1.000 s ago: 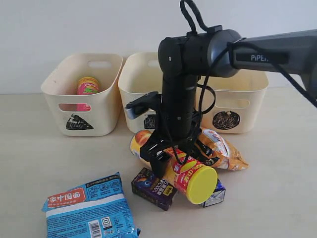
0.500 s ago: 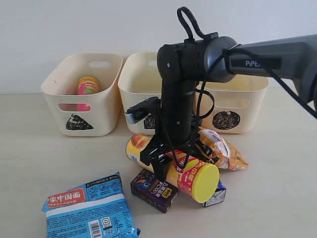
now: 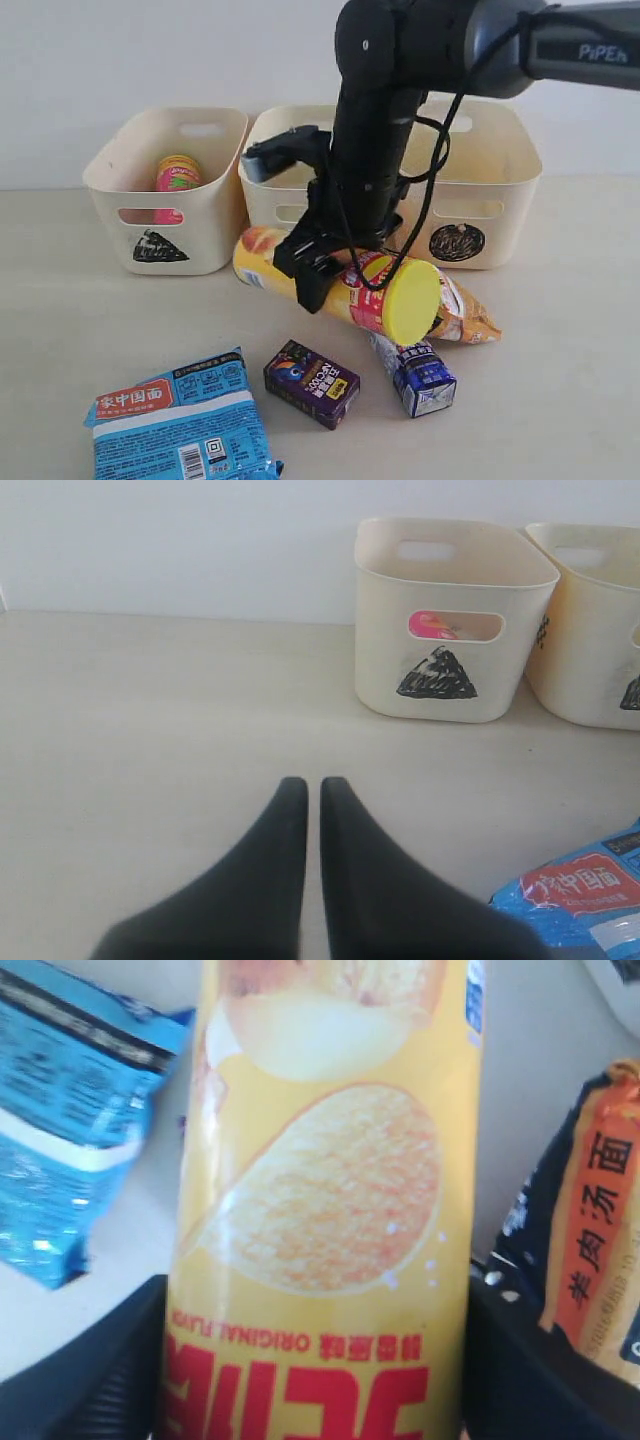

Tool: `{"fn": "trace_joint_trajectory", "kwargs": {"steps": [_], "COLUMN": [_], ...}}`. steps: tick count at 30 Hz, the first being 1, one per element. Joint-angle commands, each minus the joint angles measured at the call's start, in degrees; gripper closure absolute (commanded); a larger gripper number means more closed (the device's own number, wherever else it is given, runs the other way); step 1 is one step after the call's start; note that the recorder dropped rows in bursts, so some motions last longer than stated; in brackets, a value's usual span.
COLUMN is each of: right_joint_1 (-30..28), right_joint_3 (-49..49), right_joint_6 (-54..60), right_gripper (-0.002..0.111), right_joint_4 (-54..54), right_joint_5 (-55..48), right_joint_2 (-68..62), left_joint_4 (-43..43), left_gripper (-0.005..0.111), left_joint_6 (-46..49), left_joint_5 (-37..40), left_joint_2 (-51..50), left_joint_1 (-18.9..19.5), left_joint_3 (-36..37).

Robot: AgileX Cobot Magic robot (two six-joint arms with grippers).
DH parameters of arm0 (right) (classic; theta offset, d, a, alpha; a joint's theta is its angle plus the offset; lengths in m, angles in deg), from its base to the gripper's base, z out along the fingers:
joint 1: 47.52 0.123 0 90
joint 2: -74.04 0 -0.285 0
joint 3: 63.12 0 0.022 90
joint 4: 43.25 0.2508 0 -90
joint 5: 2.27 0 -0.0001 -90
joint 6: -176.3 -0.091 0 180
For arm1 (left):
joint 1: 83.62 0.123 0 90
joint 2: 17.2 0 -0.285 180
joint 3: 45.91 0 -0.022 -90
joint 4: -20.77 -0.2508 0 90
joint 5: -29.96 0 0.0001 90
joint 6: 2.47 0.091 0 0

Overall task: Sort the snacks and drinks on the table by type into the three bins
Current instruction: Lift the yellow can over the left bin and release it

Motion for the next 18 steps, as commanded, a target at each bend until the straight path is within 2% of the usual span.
{"fn": "trace_joint_trajectory", "kwargs": {"steps": [1,2,7,11,18], "right_joint_1": [0.1,0.1,0.2,2.4,6.0], "right_joint_3": [0.0,0.0,0.0,0.0,1.9], "right_joint_6": [5.8,7.4,13.7,14.0,15.7], "right_gripper": [0.109,0.109,0.109,0.109,0.109], "right_joint_4": [8.0,10.4,26.4,28.9,28.9], "right_joint_5": [-0.1,-0.1,20.4,40.2,57.0], "right_joint_2": [3.8,4.6,5.4,4.6,-0.2], "left_joint_4": [0.6,0.6,0.6,0.6,0.6], "left_gripper": [0.103,0.103,0.103,0.103,0.103], "left_joint_6": [0.2,0.2,0.2,0.2,0.2], "left_joint_5": [0.1,0.1,0.1,0.1,0.1], "left_joint_2": [0.2,0.2,0.2,0.2,0.2], "left_joint_1": [0.1,0.1,0.1,0.1,0.1], "left_joint_3": [0.2,0.2,0.2,0.2,0.2]}}
